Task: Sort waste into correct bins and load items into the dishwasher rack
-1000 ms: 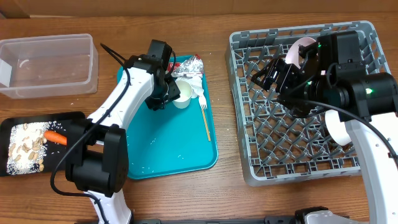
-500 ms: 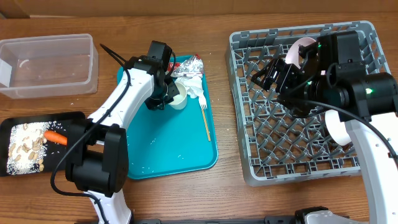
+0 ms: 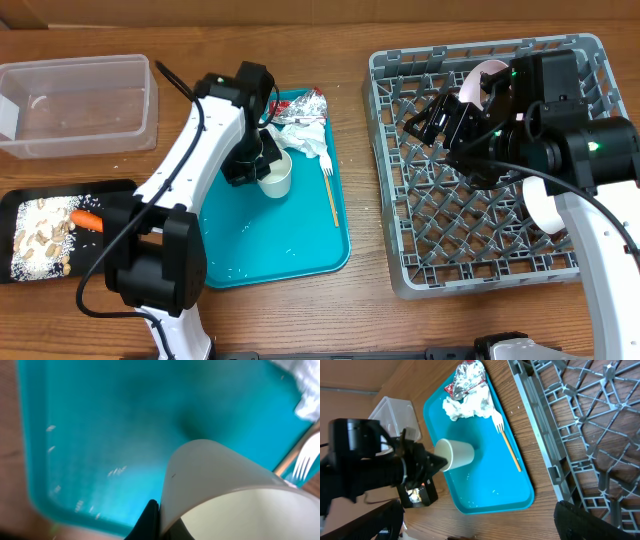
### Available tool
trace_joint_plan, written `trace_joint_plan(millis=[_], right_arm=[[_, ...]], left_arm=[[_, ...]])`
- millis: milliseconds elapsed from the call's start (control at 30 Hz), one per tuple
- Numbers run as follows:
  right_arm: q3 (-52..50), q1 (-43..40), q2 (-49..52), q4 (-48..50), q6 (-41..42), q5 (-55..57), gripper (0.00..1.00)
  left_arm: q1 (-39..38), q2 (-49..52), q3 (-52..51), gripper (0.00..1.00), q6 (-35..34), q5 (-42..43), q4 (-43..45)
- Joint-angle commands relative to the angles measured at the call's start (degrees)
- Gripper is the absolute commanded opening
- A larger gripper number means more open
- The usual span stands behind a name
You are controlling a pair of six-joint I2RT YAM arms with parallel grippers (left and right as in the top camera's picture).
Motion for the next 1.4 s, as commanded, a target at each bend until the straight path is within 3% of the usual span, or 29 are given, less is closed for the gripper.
trace_joint_plan(millis=[0,133,600,1000,1167,1367], right_arm=[[0.7,0.1,0.0,0.2,-0.5,0.0,1.00],[0.7,0.1,0.0,0.2,-0.5,0.0,1.00],[0.7,0.1,0.0,0.2,-0.5,0.0,1.00],[0.7,0.1,0.0,0.2,-0.5,0.0,1.00],[0.7,0.1,0.0,0.2,-0.5,0.0,1.00],[0.7,0.1,0.0,0.2,-0.5,0.0,1.00]], left_arm=[[-0.2,0.4,2.7,0.04,0.0,-2.4,-4.5],[-0.4,0.4,0.7,0.04,-0.2,-4.8,-9.2],[-3.3,-0.2,-3.0,0.05,-0.9,-5.6,-8.4],[-2.4,-18.3,-6.4,0.04,-1.2,-8.2,-10.1],[-1.4,-23.9,-14.5,0.04,-1.2,-5.8,-4.2],[-0.7,-24.5,-24.5,0.04,-0.4,1.3,8.8]])
